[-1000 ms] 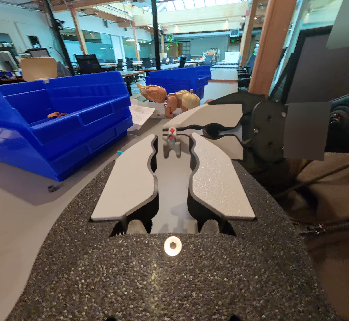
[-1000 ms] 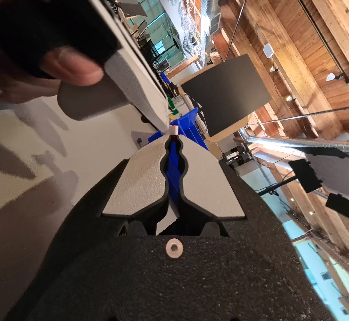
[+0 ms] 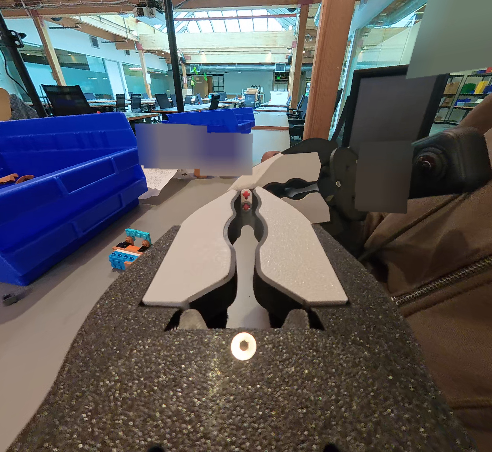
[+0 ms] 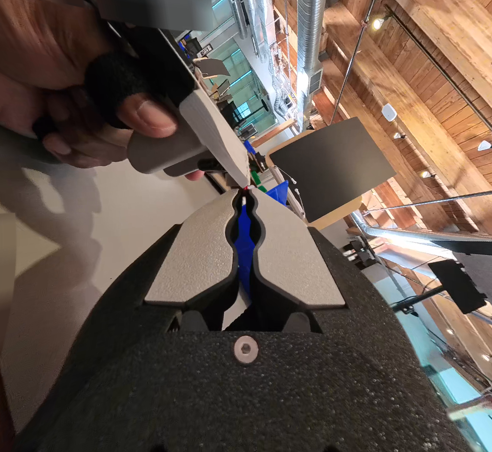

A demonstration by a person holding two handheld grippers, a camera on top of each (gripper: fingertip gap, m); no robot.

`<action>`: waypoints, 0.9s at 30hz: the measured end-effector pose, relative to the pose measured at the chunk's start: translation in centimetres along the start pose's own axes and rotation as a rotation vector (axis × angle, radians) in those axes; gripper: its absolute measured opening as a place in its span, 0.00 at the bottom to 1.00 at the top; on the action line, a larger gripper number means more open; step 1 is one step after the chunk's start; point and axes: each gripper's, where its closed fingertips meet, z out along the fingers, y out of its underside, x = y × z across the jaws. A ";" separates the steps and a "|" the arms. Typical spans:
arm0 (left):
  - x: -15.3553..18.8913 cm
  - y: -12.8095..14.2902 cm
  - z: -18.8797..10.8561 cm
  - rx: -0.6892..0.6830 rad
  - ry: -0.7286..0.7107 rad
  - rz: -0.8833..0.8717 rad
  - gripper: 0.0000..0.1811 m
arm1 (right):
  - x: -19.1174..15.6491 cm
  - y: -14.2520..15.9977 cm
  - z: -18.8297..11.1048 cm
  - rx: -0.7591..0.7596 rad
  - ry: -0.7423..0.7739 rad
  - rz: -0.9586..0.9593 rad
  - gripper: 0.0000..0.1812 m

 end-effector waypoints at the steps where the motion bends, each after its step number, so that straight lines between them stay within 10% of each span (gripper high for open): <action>1: 0.1 0.0 0.0 -0.004 0.008 0.002 0.04 | 0.0 0.0 -0.1 0.004 -0.014 0.013 0.02; 17: 0.8 0.4 0.8 -0.025 0.068 -0.039 0.04 | 0.0 0.7 -1.6 -0.027 -0.073 0.038 0.02; 21: -7.0 -4.3 -8.4 0.422 -0.179 -0.329 0.04 | 4.0 5.6 -3.1 -0.138 0.034 0.072 0.00; 27: -4.4 -2.7 -4.9 0.227 -0.150 -0.179 0.04 | 6.0 6.8 -3.4 -0.118 0.076 0.097 0.00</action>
